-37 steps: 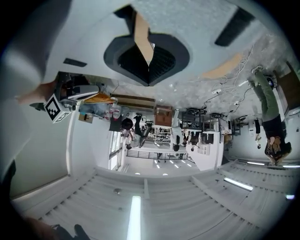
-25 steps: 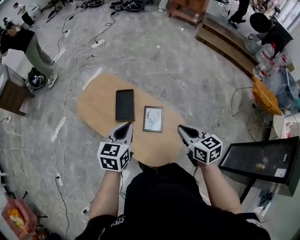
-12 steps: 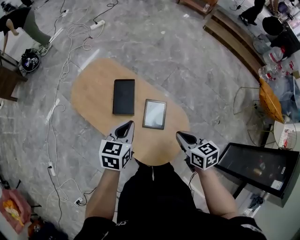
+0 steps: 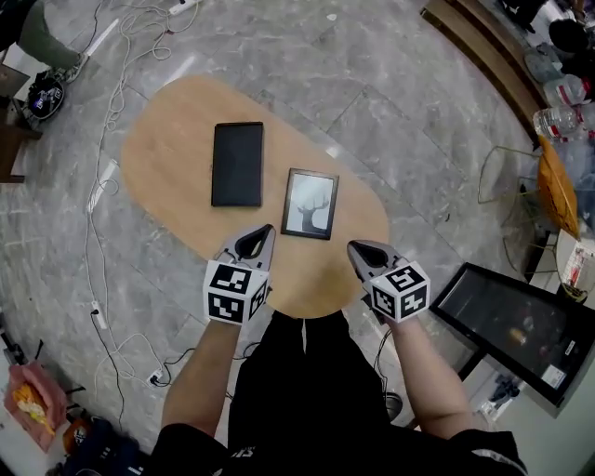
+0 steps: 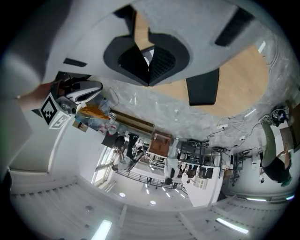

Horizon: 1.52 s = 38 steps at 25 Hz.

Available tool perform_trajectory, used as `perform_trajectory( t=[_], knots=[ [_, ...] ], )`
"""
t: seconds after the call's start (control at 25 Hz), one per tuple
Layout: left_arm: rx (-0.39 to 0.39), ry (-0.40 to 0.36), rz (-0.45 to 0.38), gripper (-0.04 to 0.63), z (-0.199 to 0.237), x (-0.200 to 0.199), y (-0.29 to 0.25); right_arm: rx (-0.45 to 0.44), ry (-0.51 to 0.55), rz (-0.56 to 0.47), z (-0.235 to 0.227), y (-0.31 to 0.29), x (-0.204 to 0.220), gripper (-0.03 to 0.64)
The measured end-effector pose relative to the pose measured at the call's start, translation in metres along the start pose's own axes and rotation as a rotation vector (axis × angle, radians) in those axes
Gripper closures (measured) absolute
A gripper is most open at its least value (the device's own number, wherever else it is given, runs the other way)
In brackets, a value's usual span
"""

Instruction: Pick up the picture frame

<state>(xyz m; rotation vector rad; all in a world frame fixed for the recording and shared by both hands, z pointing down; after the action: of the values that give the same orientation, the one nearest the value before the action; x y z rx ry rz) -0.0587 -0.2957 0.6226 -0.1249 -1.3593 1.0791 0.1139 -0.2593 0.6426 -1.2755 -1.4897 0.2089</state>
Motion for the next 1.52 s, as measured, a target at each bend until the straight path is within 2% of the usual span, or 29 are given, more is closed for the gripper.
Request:
perform_trajectory(
  t=[0.36, 0.72, 0.92, 1.08, 1.28, 1.32, 1.36, 1.52],
  knots=[
    [0.013, 0.088, 0.106, 0.586, 0.011, 0.067, -0.056, 0.001, -0.047, 0.140, -0.034, -0.068, 0.058, 0.594],
    [-0.018, 0.147, 0.178, 0.586, 0.042, 0.115, -0.096, 0.008, -0.094, 0.220, -0.066, -0.134, 0.082, 0.567],
    [-0.030, 0.191, 0.162, 0.585, 0.049, 0.119, -0.111, 0.111, -0.123, 0.269, -0.098, -0.165, 0.097, 0.517],
    [-0.025, 0.203, 0.167, 0.586, 0.048, 0.124, -0.116, 0.160, -0.163, 0.336, -0.114, -0.187, 0.116, 0.448],
    [-0.024, 0.212, 0.171, 0.585, 0.046, 0.129, -0.112, 0.212, -0.133, 0.345, -0.121, -0.196, 0.117, 0.459],
    [-0.024, 0.213, 0.174, 0.586, 0.046, 0.131, -0.112, 0.211, -0.123, 0.342, -0.119, -0.196, 0.118, 0.463],
    [-0.025, 0.214, 0.177, 0.584, 0.046, 0.132, -0.111, 0.206, -0.118, 0.342, -0.117, -0.197, 0.119, 0.494],
    [-0.028, 0.220, 0.174, 0.586, 0.047, 0.130, -0.106, 0.204, -0.096, 0.400, -0.118, -0.192, 0.125, 0.505]
  ],
)
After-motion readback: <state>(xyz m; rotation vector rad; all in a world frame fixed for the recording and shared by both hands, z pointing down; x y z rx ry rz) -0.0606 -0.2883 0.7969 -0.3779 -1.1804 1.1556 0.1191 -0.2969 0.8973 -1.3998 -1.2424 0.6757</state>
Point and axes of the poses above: the fingertips, and each gripper's own axes: y backward along the fingers, z to its left, x out of its underside, the point moved 1 cm from there along y, backward along the fingers, and after that the axes turned 2 degrees about -y, right-handed, at the moved point
